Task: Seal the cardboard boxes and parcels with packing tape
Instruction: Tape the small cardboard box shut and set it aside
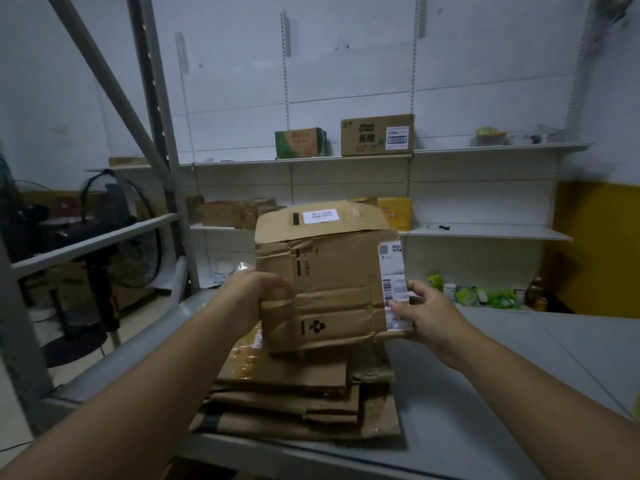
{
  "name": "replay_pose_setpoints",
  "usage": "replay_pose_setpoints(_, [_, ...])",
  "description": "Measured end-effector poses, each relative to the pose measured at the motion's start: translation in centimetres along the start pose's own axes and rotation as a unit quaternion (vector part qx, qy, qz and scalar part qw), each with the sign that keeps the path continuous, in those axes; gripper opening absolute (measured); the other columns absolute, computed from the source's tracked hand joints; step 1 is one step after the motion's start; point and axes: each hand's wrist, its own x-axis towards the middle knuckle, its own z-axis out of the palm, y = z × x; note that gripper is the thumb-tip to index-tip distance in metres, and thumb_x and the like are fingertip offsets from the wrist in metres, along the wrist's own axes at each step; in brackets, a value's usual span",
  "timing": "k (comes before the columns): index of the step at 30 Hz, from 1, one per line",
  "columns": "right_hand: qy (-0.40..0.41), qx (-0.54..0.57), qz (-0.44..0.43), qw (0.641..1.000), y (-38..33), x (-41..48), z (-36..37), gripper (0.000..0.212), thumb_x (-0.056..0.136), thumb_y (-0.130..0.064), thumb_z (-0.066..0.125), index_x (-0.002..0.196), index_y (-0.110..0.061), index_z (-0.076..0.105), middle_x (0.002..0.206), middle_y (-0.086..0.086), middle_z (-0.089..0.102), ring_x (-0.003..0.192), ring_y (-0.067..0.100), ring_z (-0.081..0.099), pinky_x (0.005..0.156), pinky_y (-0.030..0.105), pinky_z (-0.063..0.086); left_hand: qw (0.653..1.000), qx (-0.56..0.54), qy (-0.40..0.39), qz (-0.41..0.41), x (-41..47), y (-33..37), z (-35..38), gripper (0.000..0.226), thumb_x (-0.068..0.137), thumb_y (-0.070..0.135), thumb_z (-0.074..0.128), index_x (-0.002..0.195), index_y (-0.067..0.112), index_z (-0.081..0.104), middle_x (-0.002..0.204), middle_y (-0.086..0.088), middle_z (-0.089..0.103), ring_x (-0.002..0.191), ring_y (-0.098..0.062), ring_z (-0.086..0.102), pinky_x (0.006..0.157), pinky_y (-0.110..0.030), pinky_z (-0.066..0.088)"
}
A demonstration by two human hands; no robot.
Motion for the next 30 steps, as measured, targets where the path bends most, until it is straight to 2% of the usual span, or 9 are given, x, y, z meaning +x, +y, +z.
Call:
replay_pose_setpoints(7, [0.088, -0.040, -0.048, 0.994, 1.0, -2.4, -4.7, 0.021, 0.092, -0.003, 0.058, 0.109, -0.014, 0.065, 0.098, 0.006, 0.072, 0.089, 0.024, 0.070, 0.078, 0.038, 0.057, 0.997, 0.062, -0.040, 0.008, -1.2, 0.9, 5.6, 0.028, 0.085, 0.032, 0.066, 0.108, 0.019, 0.058, 0.109, -0.005, 0.062, 0.104, -0.027, 0.055, 0.096, -0.057, 0.040])
replay_pose_setpoints(12, [0.158, 0.007, -0.006, 0.987, 1.2, -3.2, -8.5, 0.016, 0.094, -0.004, 0.056, 0.102, -0.013, 0.065, 0.101, 0.015, 0.071, 0.096, 0.036, 0.066, 0.088, 0.050, 0.053, 0.993, 0.019, -0.114, 0.030, -1.9, 1.8, 9.5, 0.046, 0.088, 0.041, 0.060, 0.125, 0.016, 0.051, 0.117, -0.008, 0.061, 0.106, -0.028, 0.058, 0.084, -0.055, 0.050])
replay_pose_setpoints(15, [0.135, 0.007, 0.025, 0.991, 0.5, -4.0, -10.7, 0.009, 0.094, -0.011, 0.057, 0.099, -0.017, 0.062, 0.095, 0.007, 0.071, 0.083, 0.021, 0.068, 0.068, 0.032, 0.056, 0.992, 0.004, -0.119, 0.047, -2.3, 1.1, 12.3, 0.046, 0.086, 0.048, 0.060, 0.119, 0.017, 0.057, 0.115, -0.007, 0.064, 0.108, -0.028, 0.059, 0.092, -0.057, 0.046])
replay_pose_setpoints(17, [0.117, -0.019, 0.044, 0.992, -0.2, -4.6, -12.2, 0.008, 0.096, -0.019, 0.056, 0.103, -0.017, 0.057, 0.088, -0.004, 0.065, 0.075, 0.010, 0.061, 0.059, 0.020, 0.046, 0.994, -0.011, -0.096, 0.054, -3.0, 0.5, 14.2, 0.041, 0.083, 0.049, 0.062, 0.110, 0.018, 0.060, 0.106, -0.005, 0.067, 0.101, -0.025, 0.061, 0.088, -0.052, 0.049])
replay_pose_setpoints(20, [0.089, -0.083, 0.075, 0.990, -1.0, -5.3, -14.8, 0.030, 0.096, -0.032, 0.052, 0.123, -0.018, 0.050, 0.106, -0.005, 0.057, 0.102, 0.014, 0.055, 0.091, 0.028, 0.040, 0.993, -0.024, -0.098, 0.067, -4.1, -0.9, 16.7, 0.036, 0.083, 0.047, 0.061, 0.103, 0.017, 0.060, 0.099, -0.002, 0.068, 0.095, -0.019, 0.061, 0.086, -0.045, 0.050])
replay_pose_setpoints(22, [0.090, -0.062, 0.098, 0.989, -1.3, -6.1, -16.7, 0.031, 0.096, -0.038, 0.049, 0.119, -0.018, 0.053, 0.121, 0.000, 0.052, 0.123, 0.021, 0.045, 0.109, 0.042, 0.025, 0.989, -0.051, -0.112, 0.076, -4.9, -2.2, 17.9, 0.026, 0.087, 0.041, 0.059, 0.100, 0.019, 0.059, 0.098, 0.000, 0.065, 0.089, -0.014, 0.059, 0.079, -0.039, 0.050])
replay_pose_setpoints(26, [0.106, 0.030, 0.041, 0.993, -1.6, -7.6, -19.6, 0.035, 0.093, -0.049, 0.041, 0.116, -0.027, 0.056, 0.121, 0.005, 0.056, 0.114, 0.023, 0.048, 0.101, 0.043, 0.029, 0.986, -0.087, -0.140, 0.038, -5.8, -4.6, 20.1, 0.022, 0.090, 0.035, 0.057, 0.104, 0.018, 0.058, 0.107, -0.007, 0.064, 0.096, -0.021, 0.060, 0.080, -0.045, 0.052])
replay_pose_setpoints(28, [0.152, -0.014, 0.009, 0.988, -1.2, -7.6, -20.2, 0.055, 0.084, -0.064, 0.040, 0.127, -0.030, 0.050, 0.122, -0.002, 0.054, 0.121, 0.020, 0.044, 0.107, 0.044, 0.027, 0.984, -0.076, -0.162, 0.008, -6.2, -5.9, 21.1, 0.022, 0.092, 0.035, 0.054, 0.107, 0.019, 0.058, 0.107, -0.006, 0.064, 0.096, -0.019, 0.058, 0.084, -0.042, 0.049])
replay_pose_setpoints(30, [0.195, -0.080, -0.006, 0.978, -0.7, -7.7, -19.8, 0.062, 0.070, -0.074, 0.046, 0.119, -0.034, 0.051, 0.121, -0.002, 0.056, 0.118, 0.021, 0.049, 0.105, 0.047, 0.038, 0.984, -0.039, -0.172, 0.017, -6.3, -6.8, 22.1, 0.023, 0.091, 0.040, 0.054, 0.107, 0.023, 0.057, 0.108, -0.002, 0.063, 0.096, -0.015, 0.055, 0.082, -0.038, 0.043])
